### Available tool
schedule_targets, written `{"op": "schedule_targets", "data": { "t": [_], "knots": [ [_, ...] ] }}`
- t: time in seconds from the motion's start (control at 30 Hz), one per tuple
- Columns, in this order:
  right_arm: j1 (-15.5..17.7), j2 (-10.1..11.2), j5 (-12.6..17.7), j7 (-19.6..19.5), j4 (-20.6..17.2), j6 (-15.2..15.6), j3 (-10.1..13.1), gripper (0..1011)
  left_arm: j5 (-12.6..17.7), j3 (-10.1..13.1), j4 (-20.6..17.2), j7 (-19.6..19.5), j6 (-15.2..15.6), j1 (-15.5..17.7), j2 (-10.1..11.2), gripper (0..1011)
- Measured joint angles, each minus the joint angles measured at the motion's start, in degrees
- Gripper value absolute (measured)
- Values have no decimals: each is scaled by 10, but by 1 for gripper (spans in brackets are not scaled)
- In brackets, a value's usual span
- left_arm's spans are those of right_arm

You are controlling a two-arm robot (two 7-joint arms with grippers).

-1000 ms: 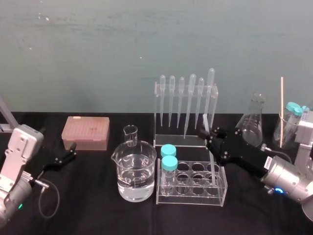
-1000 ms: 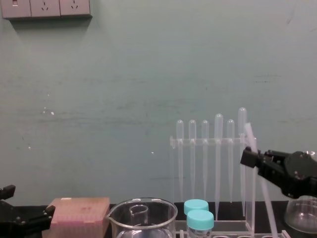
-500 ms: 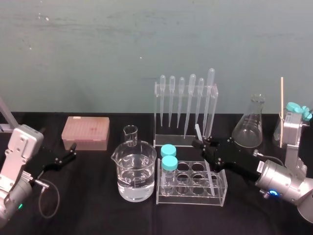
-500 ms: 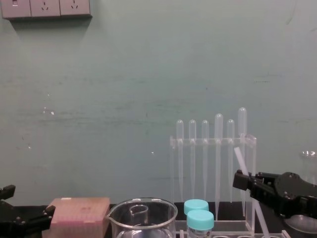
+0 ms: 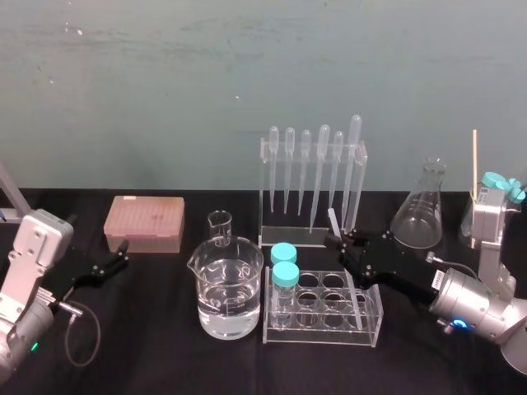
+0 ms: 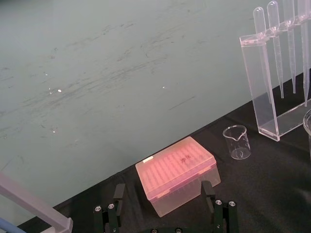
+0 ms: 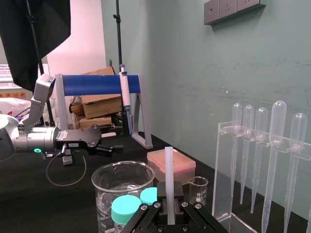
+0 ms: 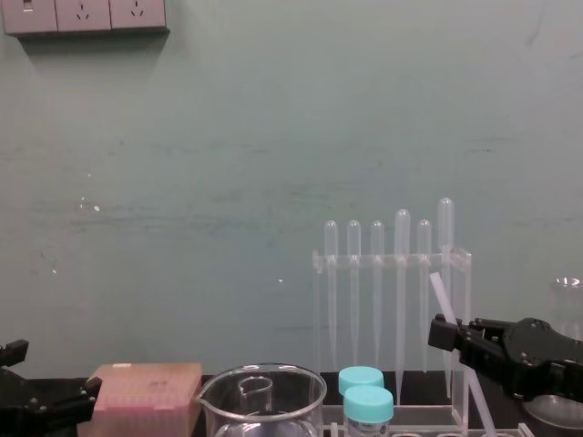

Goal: Pick up the stirring rod with one hand, then place it down.

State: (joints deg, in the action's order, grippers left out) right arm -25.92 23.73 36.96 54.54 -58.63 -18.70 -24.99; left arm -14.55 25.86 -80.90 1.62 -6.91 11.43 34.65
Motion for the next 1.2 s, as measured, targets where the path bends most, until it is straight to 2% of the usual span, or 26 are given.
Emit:
{"op": "schedule_targets", "data": {
  "t": [0.23, 0.4, 0.47, 0.57, 0.6, 0.67, 0.7, 0.77, 0.8, 0.83, 1.2],
  "knots": [
    [0, 0, 1, 1, 0, -1, 0, 71, 0, 0, 0, 0, 0, 0, 0, 1000],
    [0, 0, 1, 1, 0, -1, 1, 164, 0, 0, 0, 0, 0, 0, 0, 1000],
    [0, 0, 1, 1, 0, -2, 1, 262, 0, 0, 0, 0, 0, 0, 0, 1000],
    [0, 0, 1, 1, 0, -2, 1, 317, 0, 0, 0, 0, 0, 0, 0, 1000],
    [0, 0, 1, 2, 0, -2, 1, 374, 0, 0, 0, 0, 0, 0, 0, 1000],
    [0, 0, 1, 2, 0, -2, 1, 416, 0, 0, 0, 0, 0, 0, 0, 1000],
    [0, 0, 1, 2, 0, -2, 1, 477, 0, 0, 0, 0, 0, 0, 0, 1000],
    [0, 0, 1, 2, 0, -2, 1, 518, 0, 0, 0, 0, 0, 0, 0, 1000],
    [0, 0, 1, 2, 0, -3, 1, 577, 0, 0, 0, 0, 0, 0, 0, 1000],
    [0, 0, 1, 2, 0, -3, 1, 577, 0, 0, 0, 0, 0, 0, 0, 1000],
    [0, 0, 1, 2, 0, -3, 1, 917, 0, 0, 0, 0, 0, 0, 0, 1000]
  ]
}}
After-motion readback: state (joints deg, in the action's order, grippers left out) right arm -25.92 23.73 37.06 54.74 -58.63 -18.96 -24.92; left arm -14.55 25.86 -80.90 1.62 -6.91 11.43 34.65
